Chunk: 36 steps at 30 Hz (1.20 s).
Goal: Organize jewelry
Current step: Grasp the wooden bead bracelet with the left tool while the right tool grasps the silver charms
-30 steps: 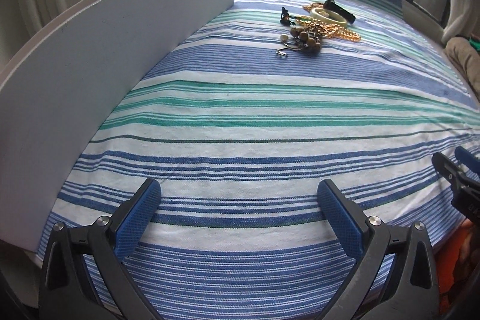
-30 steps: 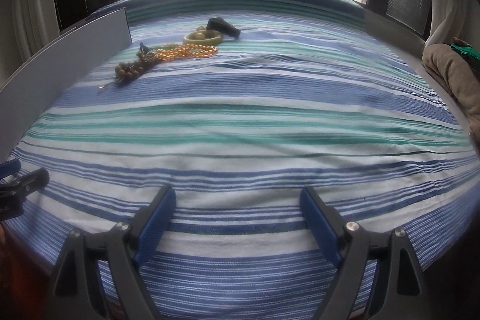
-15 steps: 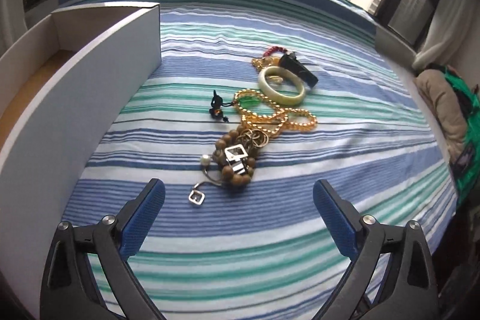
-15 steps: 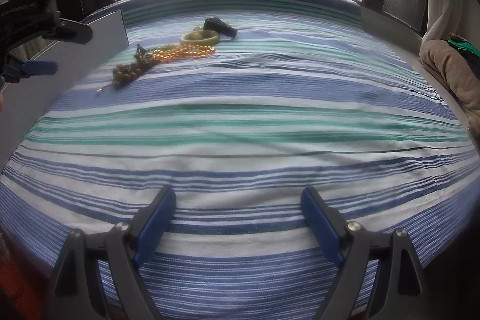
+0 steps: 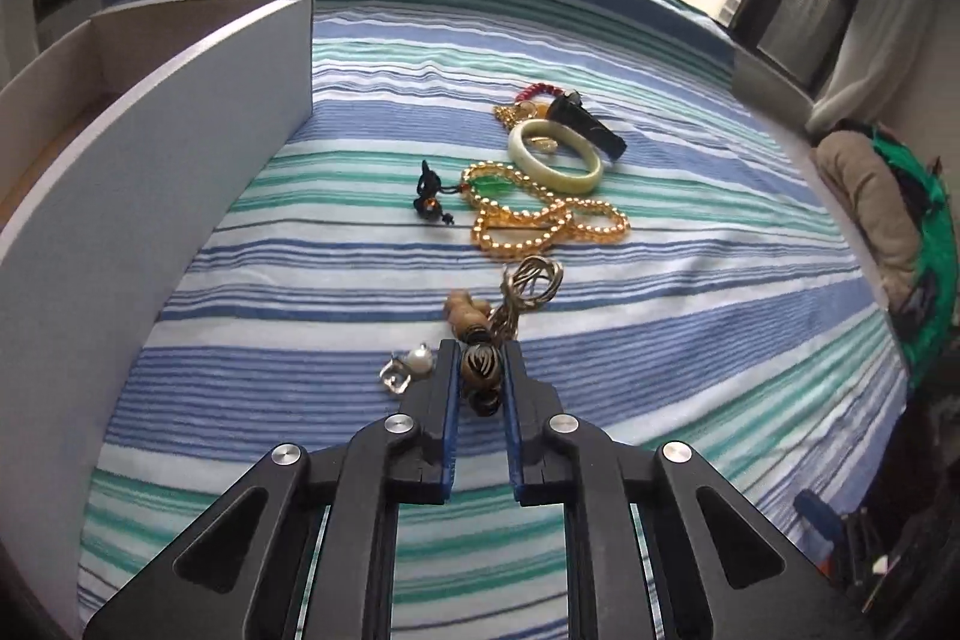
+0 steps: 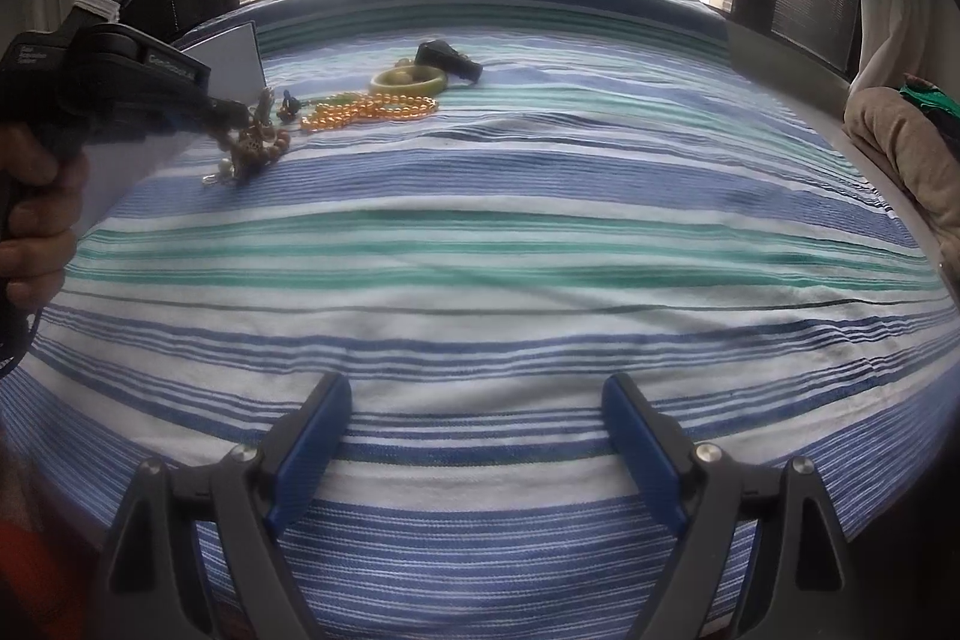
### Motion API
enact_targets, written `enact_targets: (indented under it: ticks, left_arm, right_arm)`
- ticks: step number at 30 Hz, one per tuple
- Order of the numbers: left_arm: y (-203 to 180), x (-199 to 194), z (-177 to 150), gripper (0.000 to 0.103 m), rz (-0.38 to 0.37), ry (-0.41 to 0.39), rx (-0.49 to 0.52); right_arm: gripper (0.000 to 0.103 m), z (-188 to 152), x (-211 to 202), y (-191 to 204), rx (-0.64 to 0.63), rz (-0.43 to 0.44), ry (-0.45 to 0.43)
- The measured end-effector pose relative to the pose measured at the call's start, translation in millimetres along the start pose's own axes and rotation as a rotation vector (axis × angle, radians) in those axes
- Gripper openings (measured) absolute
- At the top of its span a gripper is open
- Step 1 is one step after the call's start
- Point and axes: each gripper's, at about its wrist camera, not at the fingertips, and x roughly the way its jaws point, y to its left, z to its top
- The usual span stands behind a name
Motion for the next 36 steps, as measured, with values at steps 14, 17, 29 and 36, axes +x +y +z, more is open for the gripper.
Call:
enact_targets:
  ticks: [14, 17, 29, 36]
  left_arm:
    - [80.9, -51.6, -79.8, 0.012, -0.055, -0.004, -0.162]
    - [88.7, -45.8, -83.3, 0.012, -0.056, -0.004, -0.200]
    - [113.8, -51.4, -100.3, 0.012, -0.054, 0.005, -0.287]
    - [111.1, -56.2, -96.8, 0.012, -0.048, 0.006, -0.277]
  right_arm:
    - [0.088, 38.7, -15.6, 20.8, -0.029, 0.324, 0.021]
    - [0.088, 65.3, -6.1, 58.3, -0.143, 0.535, 0.050]
    - [0.003, 87.7, 57.5, 121.1, -0.206, 0.622, 0.241]
    - [0.000, 99.7, 14.6, 50.8, -0.108, 0.564, 0.152]
